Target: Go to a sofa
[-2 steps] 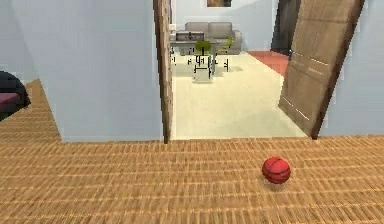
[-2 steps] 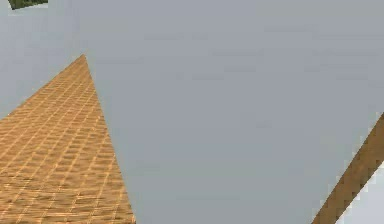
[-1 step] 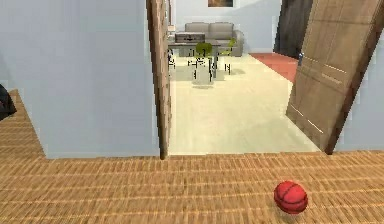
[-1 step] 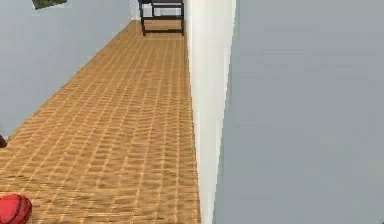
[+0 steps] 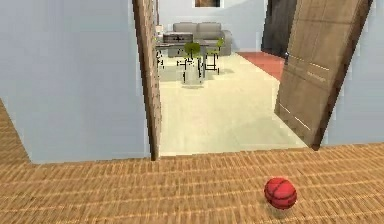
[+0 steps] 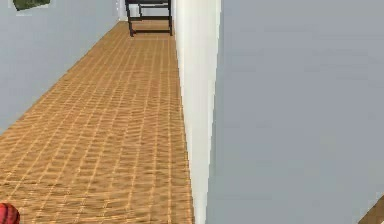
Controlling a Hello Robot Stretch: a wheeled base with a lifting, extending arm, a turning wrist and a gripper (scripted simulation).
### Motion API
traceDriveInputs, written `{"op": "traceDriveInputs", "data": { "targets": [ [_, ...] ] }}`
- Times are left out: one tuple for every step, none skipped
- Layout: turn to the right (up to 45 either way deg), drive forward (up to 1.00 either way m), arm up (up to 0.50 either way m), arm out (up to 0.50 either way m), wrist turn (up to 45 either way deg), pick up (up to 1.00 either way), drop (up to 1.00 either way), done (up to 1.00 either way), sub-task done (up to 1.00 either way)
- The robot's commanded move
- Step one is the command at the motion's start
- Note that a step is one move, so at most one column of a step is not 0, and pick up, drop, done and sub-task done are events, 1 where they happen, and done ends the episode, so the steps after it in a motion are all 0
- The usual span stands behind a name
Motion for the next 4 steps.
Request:
{"op": "traceDriveInputs", "data": {
  "targets": [
    [0.0,1.00,0.00,0.00,0.0,0.00,0.00,0.00,0.00],
    [0.0,0.40,0.00,0.00,0.0,0.00,0.00,0.00,0.00],
    [18.0,0.00,0.00,0.00,0.0,0.00,0.00,0.00,0.00],
    [0.0,1.00,0.00,0.00,0.0,0.00,0.00,0.00,0.00]
  ]
}}
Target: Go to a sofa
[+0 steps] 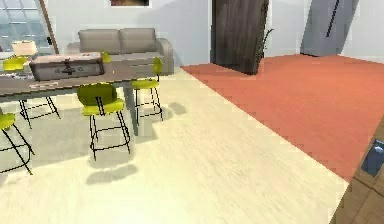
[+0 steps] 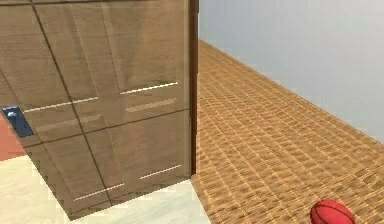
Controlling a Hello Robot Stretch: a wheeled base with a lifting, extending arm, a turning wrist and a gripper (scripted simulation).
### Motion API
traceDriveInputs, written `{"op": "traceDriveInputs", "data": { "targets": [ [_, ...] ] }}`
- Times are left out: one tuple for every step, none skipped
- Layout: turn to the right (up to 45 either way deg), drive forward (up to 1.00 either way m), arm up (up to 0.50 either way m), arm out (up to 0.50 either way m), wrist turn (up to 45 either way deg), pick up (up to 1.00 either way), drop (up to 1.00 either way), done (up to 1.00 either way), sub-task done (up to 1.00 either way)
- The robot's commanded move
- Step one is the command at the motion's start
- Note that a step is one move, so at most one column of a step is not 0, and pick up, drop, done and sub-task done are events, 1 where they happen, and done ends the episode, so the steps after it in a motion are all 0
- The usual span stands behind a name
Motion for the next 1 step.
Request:
{"op": "traceDriveInputs", "data": {
  "targets": [
    [3.0,0.00,0.00,0.00,0.0,0.00,0.00,0.00,0.00]
  ]
}}
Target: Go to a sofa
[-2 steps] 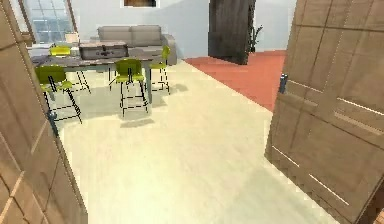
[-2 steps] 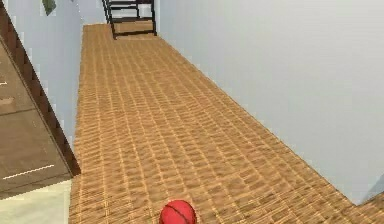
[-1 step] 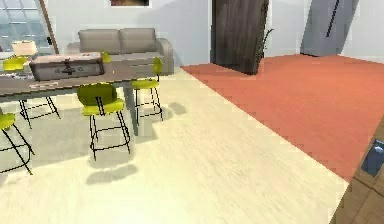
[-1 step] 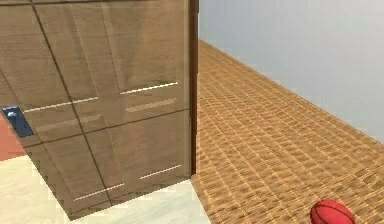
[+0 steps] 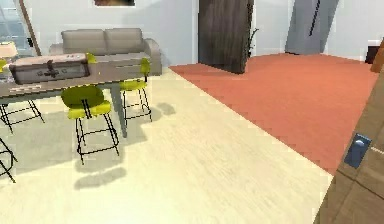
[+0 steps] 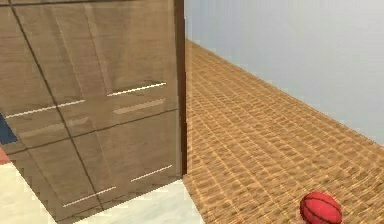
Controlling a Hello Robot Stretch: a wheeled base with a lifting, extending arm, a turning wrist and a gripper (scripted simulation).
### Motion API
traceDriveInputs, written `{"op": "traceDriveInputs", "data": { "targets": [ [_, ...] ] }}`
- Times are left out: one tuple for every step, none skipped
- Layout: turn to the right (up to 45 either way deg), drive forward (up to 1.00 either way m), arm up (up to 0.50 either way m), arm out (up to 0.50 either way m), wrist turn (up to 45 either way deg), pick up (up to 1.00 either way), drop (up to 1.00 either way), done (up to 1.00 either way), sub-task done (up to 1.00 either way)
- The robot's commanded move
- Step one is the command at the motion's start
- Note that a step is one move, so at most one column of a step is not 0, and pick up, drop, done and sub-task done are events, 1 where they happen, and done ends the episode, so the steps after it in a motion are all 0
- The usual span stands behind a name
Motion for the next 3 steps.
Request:
{"op": "traceDriveInputs", "data": {
  "targets": [
    [0.0,1.00,0.00,0.00,0.0,0.00,0.00,0.00,0.00],
    [0.0,1.00,0.00,0.00,0.0,0.00,0.00,0.00,0.00],
    [0.0,0.65,0.00,0.00,0.0,0.00,0.00,0.00,0.00]
  ]
}}
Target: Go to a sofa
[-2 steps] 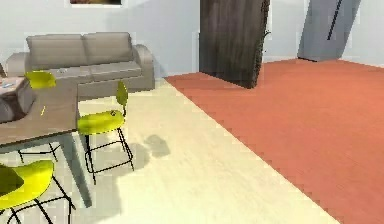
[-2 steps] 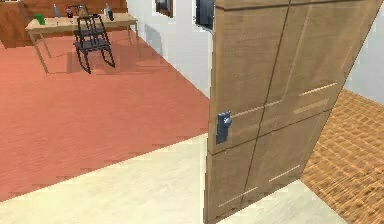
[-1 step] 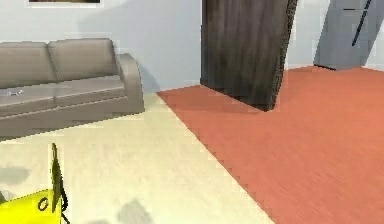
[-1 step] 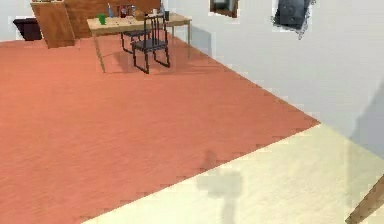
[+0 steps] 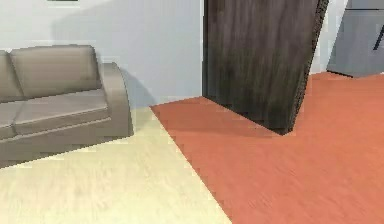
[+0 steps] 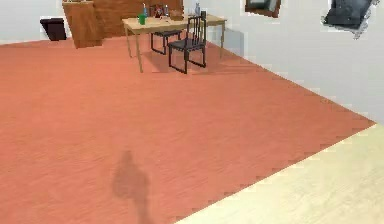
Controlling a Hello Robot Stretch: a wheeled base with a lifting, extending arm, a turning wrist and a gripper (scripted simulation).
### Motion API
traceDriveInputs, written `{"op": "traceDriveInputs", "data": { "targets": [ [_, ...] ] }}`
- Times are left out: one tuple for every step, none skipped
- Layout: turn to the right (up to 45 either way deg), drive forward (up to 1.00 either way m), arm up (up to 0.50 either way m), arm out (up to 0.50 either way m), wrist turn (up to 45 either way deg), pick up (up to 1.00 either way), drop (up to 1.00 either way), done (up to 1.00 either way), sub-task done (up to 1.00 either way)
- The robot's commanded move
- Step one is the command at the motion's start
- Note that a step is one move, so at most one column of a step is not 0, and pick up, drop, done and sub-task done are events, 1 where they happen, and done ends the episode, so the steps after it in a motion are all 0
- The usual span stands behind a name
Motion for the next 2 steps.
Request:
{"op": "traceDriveInputs", "data": {
  "targets": [
    [-24.0,0.00,0.00,0.00,0.0,0.00,0.00,0.00,0.00],
    [0.0,0.65,0.00,0.00,0.0,0.00,0.00,0.00,0.00]
  ]
}}
